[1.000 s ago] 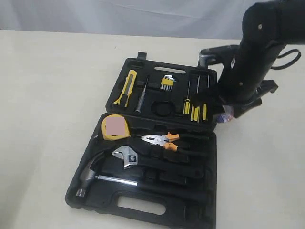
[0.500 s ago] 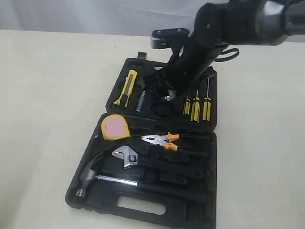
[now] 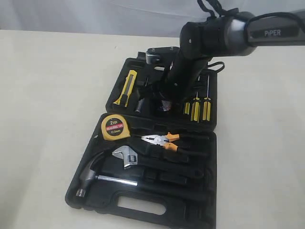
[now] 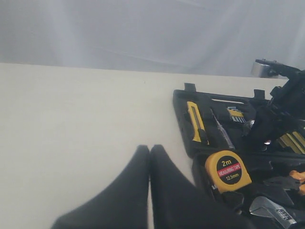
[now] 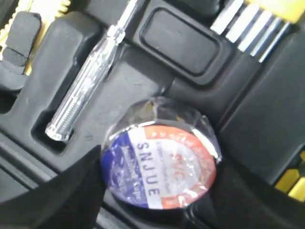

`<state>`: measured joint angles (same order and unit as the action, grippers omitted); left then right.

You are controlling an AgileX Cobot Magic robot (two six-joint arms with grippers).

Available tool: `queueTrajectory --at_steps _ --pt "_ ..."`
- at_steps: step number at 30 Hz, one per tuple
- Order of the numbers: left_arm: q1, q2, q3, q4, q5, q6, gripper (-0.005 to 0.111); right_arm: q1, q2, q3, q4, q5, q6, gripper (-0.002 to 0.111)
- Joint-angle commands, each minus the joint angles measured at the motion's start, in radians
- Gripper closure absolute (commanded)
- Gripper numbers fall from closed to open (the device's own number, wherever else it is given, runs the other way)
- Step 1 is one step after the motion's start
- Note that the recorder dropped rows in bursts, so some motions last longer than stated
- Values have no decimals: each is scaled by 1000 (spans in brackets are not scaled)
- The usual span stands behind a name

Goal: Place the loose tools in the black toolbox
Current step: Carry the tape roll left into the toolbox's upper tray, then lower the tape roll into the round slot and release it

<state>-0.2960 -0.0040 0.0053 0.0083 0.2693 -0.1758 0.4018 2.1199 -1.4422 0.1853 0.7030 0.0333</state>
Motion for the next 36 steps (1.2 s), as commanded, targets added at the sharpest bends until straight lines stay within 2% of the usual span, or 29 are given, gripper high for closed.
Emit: queueTrajectory --at_steps 1,2,7,12,14,18,19,25,31,36 --pt "-5 4 -5 -8 3 0 107 2 10 0 -8 74 36 50" --pt "-5 4 -5 -8 3 0 107 2 10 -4 -8 110 36 44" --pt "-5 4 -5 -8 3 0 107 2 -1 -97 -10 258 26 44" --pt "-5 4 -5 -8 3 0 107 2 -14 -173 -8 300 31 45" --pt "-5 4 -5 -8 3 0 107 2 -14 -174 -8 286 33 60" --pt "-5 4 -5 -8 3 0 107 2 -10 -170 -47 254 33 101" --pt "-5 4 -5 -8 3 0 107 2 -9 -166 -58 246 36 108" --pt "-5 4 -5 -8 3 0 107 2 0 -114 -63 184 30 108" --pt "-5 4 -5 -8 3 0 107 2 62 -94 -63 178 11 108" --pt "-5 4 -5 -8 3 0 107 2 27 -104 -63 174 0 108"
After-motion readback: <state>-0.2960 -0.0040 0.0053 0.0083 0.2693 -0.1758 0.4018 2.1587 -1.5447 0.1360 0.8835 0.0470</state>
